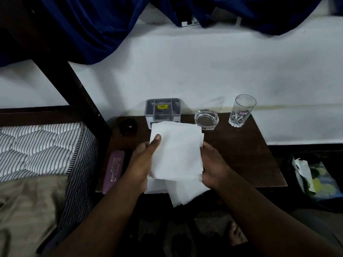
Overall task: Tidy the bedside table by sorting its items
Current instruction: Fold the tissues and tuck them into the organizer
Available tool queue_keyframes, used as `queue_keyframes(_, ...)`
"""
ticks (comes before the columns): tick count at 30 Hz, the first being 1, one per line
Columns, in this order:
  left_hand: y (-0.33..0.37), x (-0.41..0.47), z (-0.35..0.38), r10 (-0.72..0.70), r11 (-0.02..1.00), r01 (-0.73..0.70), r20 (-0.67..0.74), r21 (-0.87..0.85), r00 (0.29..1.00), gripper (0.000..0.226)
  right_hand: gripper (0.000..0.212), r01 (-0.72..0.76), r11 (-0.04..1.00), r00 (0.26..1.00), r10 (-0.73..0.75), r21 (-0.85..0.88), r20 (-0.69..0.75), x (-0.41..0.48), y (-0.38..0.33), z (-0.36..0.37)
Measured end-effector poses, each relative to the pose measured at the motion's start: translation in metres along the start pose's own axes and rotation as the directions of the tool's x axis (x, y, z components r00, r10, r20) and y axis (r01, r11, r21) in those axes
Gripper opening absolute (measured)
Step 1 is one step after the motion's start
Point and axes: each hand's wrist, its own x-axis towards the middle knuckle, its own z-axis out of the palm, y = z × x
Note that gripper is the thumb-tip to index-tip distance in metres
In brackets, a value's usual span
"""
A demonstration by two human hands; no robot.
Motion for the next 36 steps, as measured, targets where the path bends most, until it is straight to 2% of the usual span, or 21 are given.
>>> queue_keyframes(3, 0.000, -0.002, 0.001, -0.008, 0.997, 0.012, 0.061, -0.073, 0.998, 0.030, 0.028, -0.037, 0.999, 0.999, 0.038, -0.021, 0.025, -0.001, 0.000, 0.002)
queue_keyframes(5, -0.001, -0.002, 0.001, 0.023, 0.998, -0.019, 0.069, -0.058, 0.997, 0.018, 0.037, -0.093, 0.995, 0.996, 0.093, 0.028, 0.016, 0.002, 0.000, 0.001)
queue_keyframes(8, -0.004, 0.000, -0.002, 0.087, 0.995, -0.090, 0.069, 0.034, 0.994, 0.022, 0.062, -0.139, 0.987, 0.989, 0.133, 0.081, 0.066, 0.007, -0.001, -0.004)
queue_keyframes(9, -0.004, 0.000, -0.003, 0.108, 0.990, -0.114, 0.075, 0.078, 0.991, 0.028, 0.064, -0.123, 0.990, 0.989, 0.118, 0.065, 0.084, 0.009, -0.001, -0.006)
queue_keyframes(13, -0.003, 0.000, -0.006, 0.144, 0.976, -0.167, 0.155, 0.141, 0.977, 0.036, 0.036, -0.045, 0.992, 0.993, 0.057, -0.116, 0.104, 0.009, 0.001, -0.009)
queue_keyframes(15, -0.001, -0.002, -0.007, 0.131, 0.977, -0.155, 0.161, 0.146, 0.978, 0.030, 0.034, 0.042, 0.977, 0.994, -0.020, -0.209, 0.108, 0.009, 0.001, -0.012)
queue_keyframes(18, 0.006, -0.003, -0.007, 0.129, 0.986, -0.140, 0.118, 0.088, 0.985, 0.010, 0.036, 0.098, 0.980, 0.994, -0.088, -0.170, 0.070, 0.007, -0.009, -0.014)
queue_keyframes(21, 0.010, 0.000, -0.014, 0.091, 0.987, -0.084, -0.041, 0.138, 0.995, 0.033, 0.034, 0.084, 0.996, 0.996, -0.085, -0.039, -0.024, 0.010, -0.025, -0.020)
queue_keyframes(24, -0.003, 0.006, -0.023, -0.019, 0.979, 0.049, -0.151, 0.199, 0.988, 0.036, 0.025, 0.106, 0.994, 0.994, -0.105, 0.026, -0.037, 0.012, -0.037, -0.029)
queue_keyframes(28, -0.025, -0.003, -0.010, -0.179, 0.974, 0.198, -0.155, 0.111, 0.971, 0.039, 0.024, 0.057, 0.991, 0.994, -0.067, -0.122, -0.081, 0.016, -0.031, -0.039)
queue_keyframes(30, -0.033, -0.007, -0.003, -0.164, 0.983, 0.176, -0.214, 0.042, 0.963, 0.051, 0.028, 0.024, 0.976, 0.994, -0.047, -0.215, -0.100, 0.020, -0.022, -0.045)
queue_keyframes(33, -0.056, 0.004, -0.006, -0.112, 0.989, 0.137, -0.333, 0.051, 0.936, 0.102, 0.035, -0.019, 0.956, 0.985, -0.032, -0.293, -0.168, 0.027, -0.009, -0.053)
queue_keyframes(36, -0.058, 0.015, -0.015, -0.044, 0.995, 0.079, -0.426, 0.064, 0.903, 0.101, 0.029, -0.044, 0.948, 0.975, -0.029, -0.317, -0.221, 0.030, 0.003, -0.055)
